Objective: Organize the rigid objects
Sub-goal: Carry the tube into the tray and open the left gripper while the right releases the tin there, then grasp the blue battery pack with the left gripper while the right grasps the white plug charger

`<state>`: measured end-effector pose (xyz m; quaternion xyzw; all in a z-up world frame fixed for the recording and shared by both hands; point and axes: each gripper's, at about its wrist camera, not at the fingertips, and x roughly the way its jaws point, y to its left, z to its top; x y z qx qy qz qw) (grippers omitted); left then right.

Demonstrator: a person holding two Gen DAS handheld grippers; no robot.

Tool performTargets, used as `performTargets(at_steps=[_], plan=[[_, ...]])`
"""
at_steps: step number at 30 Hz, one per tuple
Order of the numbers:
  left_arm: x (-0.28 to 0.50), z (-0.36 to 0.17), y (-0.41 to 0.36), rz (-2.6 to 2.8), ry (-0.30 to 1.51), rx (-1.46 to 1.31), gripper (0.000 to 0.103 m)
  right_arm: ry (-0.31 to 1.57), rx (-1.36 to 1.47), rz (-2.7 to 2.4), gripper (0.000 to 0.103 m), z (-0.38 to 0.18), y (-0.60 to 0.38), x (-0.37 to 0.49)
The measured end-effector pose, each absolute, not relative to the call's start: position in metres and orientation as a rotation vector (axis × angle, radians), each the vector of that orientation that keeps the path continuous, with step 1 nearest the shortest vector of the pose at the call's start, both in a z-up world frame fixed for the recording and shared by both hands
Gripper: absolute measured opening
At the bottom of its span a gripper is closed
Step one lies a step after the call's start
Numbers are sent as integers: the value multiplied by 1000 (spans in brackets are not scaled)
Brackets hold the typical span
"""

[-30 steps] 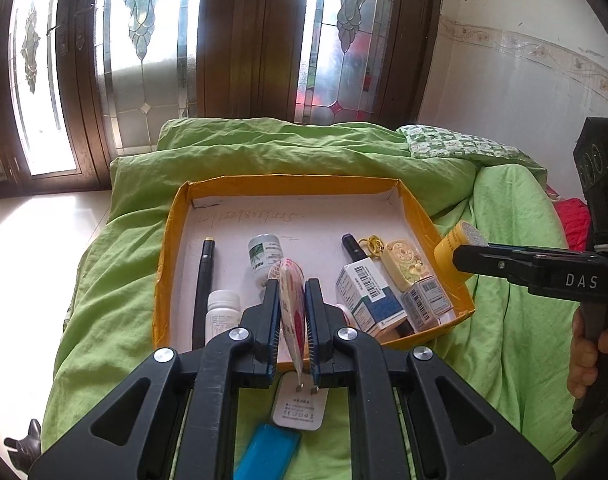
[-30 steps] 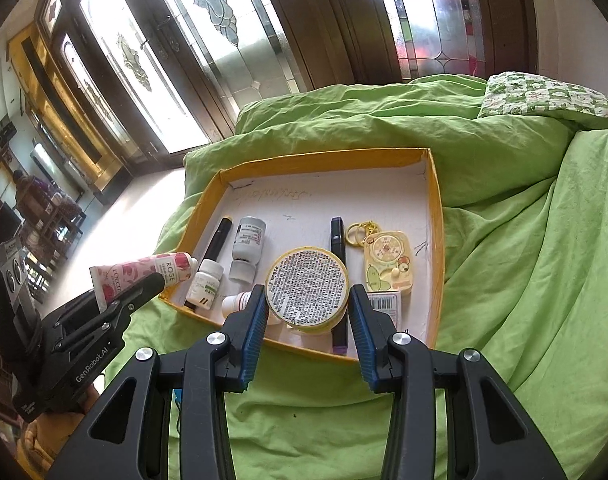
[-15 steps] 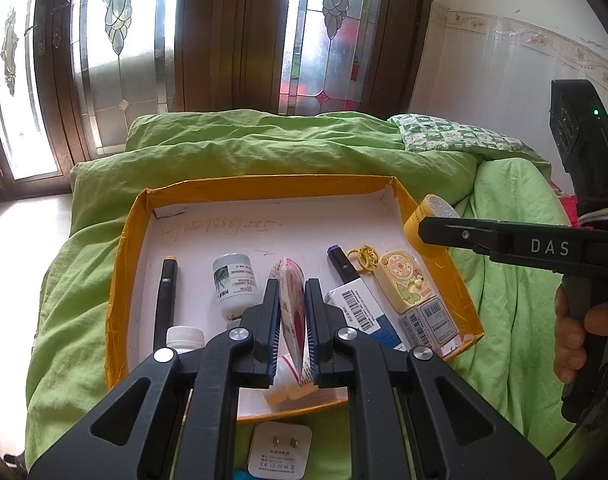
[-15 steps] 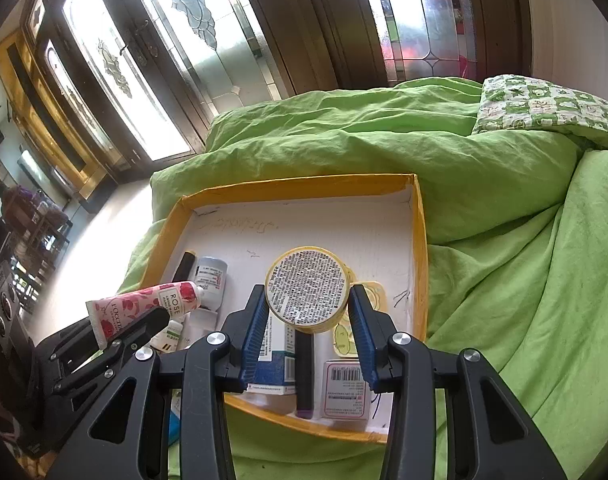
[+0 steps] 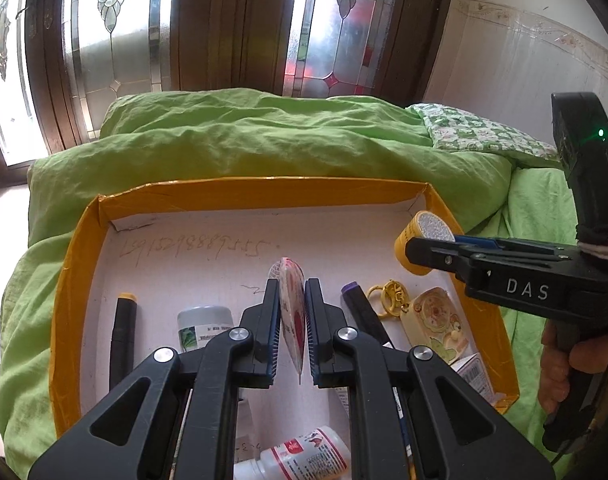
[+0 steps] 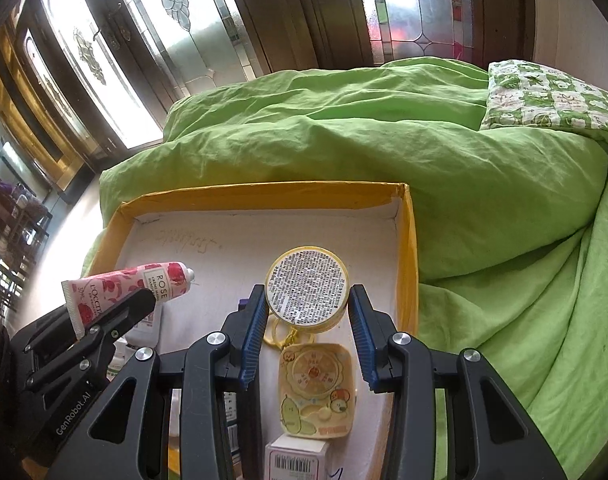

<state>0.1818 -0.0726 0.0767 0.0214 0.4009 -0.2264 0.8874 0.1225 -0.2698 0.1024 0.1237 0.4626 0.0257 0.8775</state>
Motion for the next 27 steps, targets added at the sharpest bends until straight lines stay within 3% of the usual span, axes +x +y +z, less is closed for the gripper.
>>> performTargets(at_steps=[8,9,10,12,14,17,20,27], plan=[[183,58,-66,-439,903,29,13,941,208,25,37,88,-268,138],[183,59,-63,-436,908,9,23,935,207,22,37,87,-268,138],[181,60,-60,-437,910,-10,43,930,207,18,37,85,-269,137],[175,68,-53,-444,896,-33,62,922,209,22,42,85,-269,136],[164,81,-44,-460,869,-35,63,900,220,18,49,91,-270,130],[141,101,-23,-475,840,-41,64,863,271,20,51,105,-272,116],[109,112,10,-460,815,-56,73,839,341,38,55,121,-272,95],[49,98,64,-406,865,-101,73,803,406,121,61,142,-247,36]])
